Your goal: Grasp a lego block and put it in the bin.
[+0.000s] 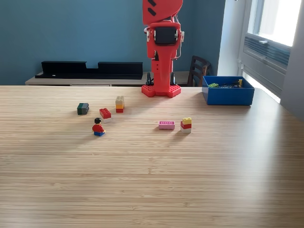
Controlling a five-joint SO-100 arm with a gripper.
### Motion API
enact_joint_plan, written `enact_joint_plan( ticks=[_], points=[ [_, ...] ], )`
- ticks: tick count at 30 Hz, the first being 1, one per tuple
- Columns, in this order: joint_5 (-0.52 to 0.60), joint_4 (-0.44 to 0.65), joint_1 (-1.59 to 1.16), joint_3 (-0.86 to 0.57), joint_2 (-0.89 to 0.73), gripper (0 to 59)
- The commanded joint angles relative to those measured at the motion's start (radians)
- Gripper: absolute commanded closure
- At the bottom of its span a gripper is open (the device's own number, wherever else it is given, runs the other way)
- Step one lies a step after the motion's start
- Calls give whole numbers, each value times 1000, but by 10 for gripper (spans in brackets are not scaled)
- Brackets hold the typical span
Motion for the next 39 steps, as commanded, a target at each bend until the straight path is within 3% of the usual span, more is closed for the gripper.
enact_joint_plan(
  ticks=[1,17,31,39],
  points=[
    [12,-25,5,2,29,585],
    [29,-153,230,104,21,585],
    [225,-241,417,229,20,585],
    [245,-252,431,272,20,585]
  ],
)
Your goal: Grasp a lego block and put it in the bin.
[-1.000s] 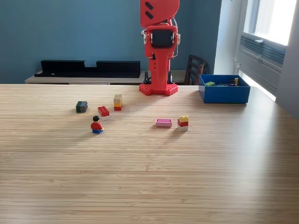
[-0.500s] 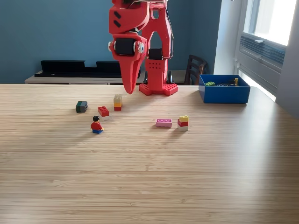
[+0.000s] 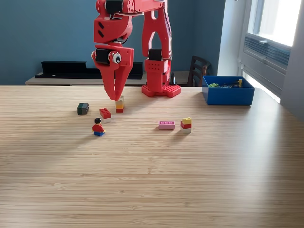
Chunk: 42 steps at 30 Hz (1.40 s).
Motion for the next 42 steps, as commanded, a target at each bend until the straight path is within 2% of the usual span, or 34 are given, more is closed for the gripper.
enact_joint_plan(
  ticks=[1,9,18,21,25,27,33,42],
  points=[
    [6,-18,5,0,20,585],
    [-18,9,6,28,32,585],
    [75,8,83,132,38,585],
    [81,5,118,141,38,545],
    [54,-5,152,150,38,435],
    [38,-8,166,150,38,399],
    [0,-35,196,196,40,368],
    [-15,-101,213,288,40,372]
  ],
)
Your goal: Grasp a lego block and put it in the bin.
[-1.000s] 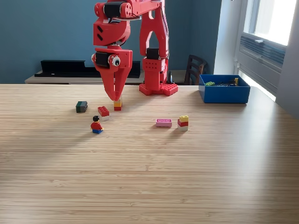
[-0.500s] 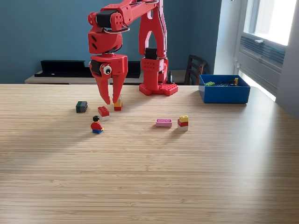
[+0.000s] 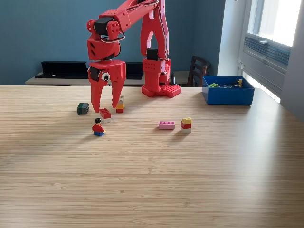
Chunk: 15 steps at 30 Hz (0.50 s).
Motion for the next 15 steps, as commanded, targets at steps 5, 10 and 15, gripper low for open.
enact_joint_plan(
  ticks=[5,10,15],
  points=[
    [-3,-63,34,21,41,381],
    [2,-115,40,57,41,386],
    [12,-175,48,94,41,403]
  ],
)
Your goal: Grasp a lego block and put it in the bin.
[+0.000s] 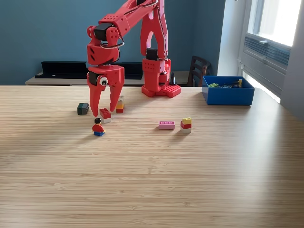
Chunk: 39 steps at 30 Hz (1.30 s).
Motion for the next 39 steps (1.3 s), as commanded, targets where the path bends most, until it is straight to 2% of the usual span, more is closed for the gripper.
enact_joint_plan(
  ticks=[1,9,14,17,23,33,39],
  points=[
    [14,-52,14,14,41,408],
    [25,-169,17,71,41,449],
    [31,-206,18,80,41,585],
    [28,-196,15,60,41,585],
    [-5,-25,6,-126,40,585],
    [-81,397,-215,-566,40,585],
    [-67,505,-529,-615,40,585]
  ],
)
